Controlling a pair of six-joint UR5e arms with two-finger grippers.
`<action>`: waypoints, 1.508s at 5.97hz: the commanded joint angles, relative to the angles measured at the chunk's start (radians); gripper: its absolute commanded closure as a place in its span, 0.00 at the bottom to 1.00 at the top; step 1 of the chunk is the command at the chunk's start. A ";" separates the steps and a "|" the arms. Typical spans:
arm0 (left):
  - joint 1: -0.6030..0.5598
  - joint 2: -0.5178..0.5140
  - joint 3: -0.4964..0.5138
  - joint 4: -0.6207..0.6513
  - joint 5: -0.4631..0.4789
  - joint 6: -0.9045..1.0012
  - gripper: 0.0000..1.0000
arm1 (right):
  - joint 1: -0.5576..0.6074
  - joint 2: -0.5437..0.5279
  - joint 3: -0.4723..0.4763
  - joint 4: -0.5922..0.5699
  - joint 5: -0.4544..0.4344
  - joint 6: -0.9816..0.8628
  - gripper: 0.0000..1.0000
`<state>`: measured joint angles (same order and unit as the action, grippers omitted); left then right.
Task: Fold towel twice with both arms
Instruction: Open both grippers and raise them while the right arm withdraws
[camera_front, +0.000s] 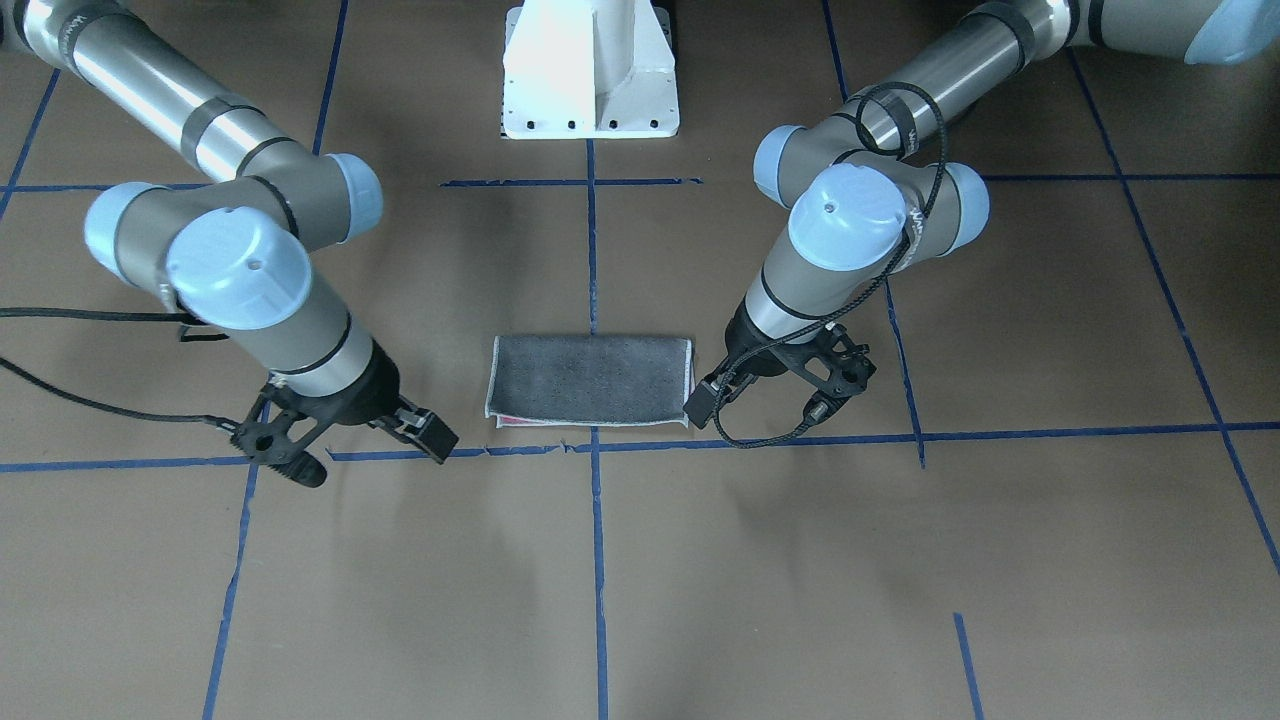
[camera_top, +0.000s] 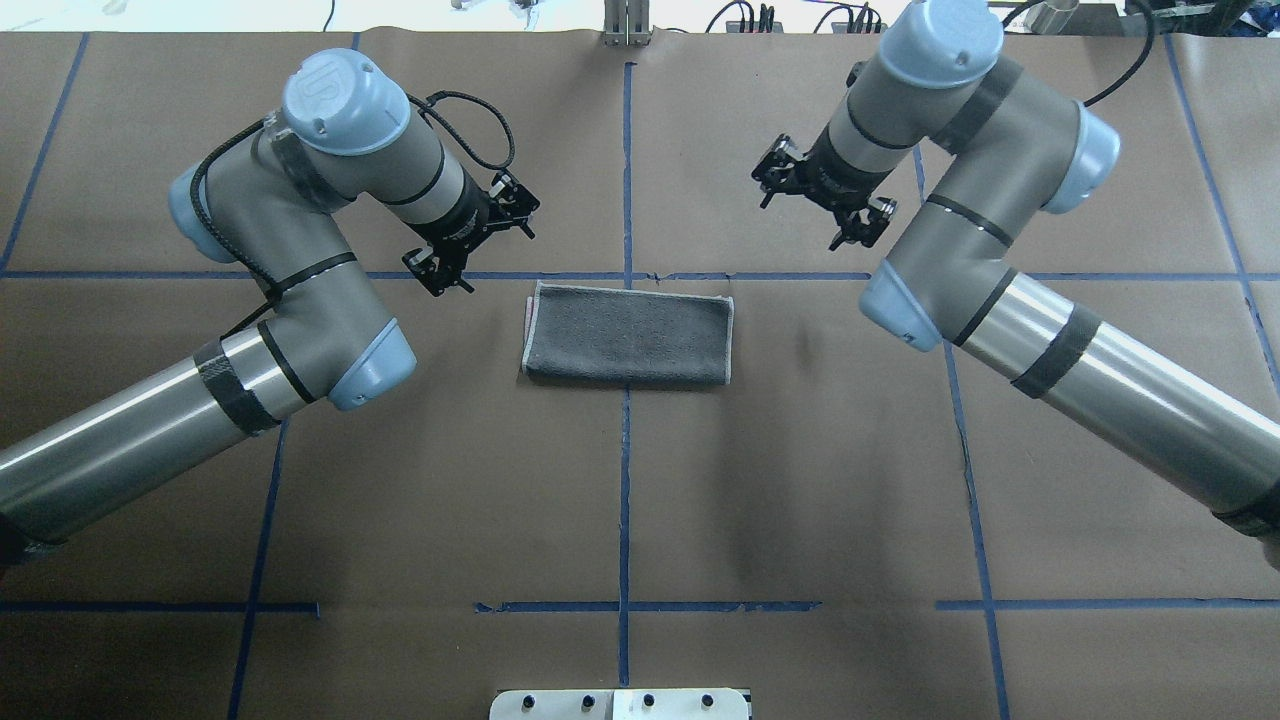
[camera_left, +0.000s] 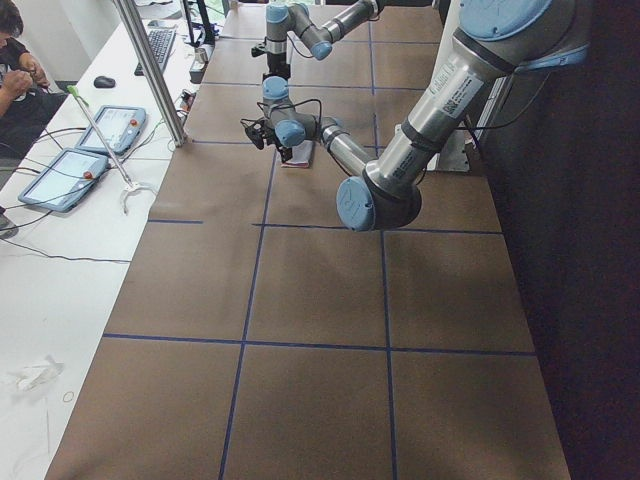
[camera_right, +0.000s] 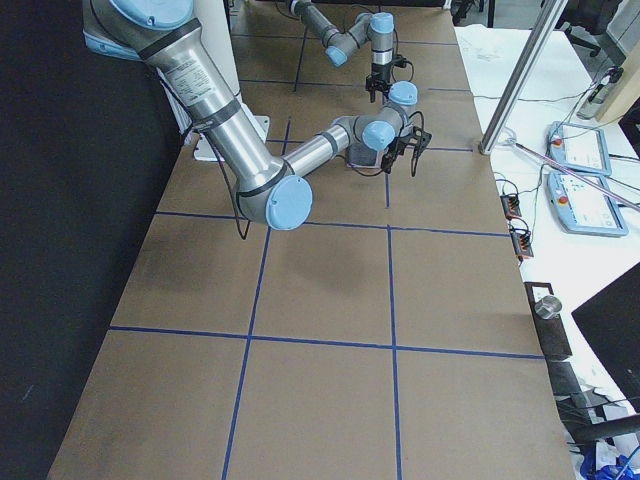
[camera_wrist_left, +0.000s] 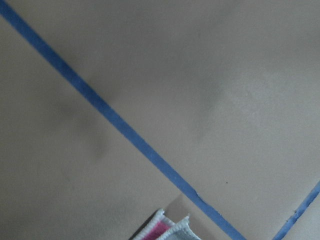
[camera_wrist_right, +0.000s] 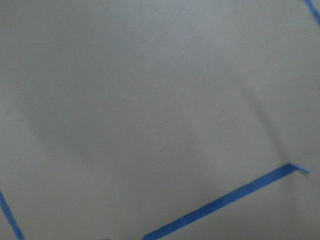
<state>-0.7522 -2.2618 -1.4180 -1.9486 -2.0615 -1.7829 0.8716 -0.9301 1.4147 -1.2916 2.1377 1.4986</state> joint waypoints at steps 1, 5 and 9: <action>0.004 0.057 -0.079 0.000 0.001 0.117 0.00 | 0.079 -0.117 0.085 -0.003 0.037 -0.200 0.00; 0.143 0.050 -0.064 -0.003 0.066 0.226 0.00 | 0.101 -0.182 0.087 0.001 0.034 -0.338 0.00; 0.169 0.039 -0.033 -0.012 0.077 0.224 0.40 | 0.099 -0.214 0.084 0.009 0.031 -0.356 0.00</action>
<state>-0.5877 -2.2182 -1.4554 -1.9558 -1.9854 -1.5575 0.9721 -1.1420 1.4998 -1.2830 2.1698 1.1431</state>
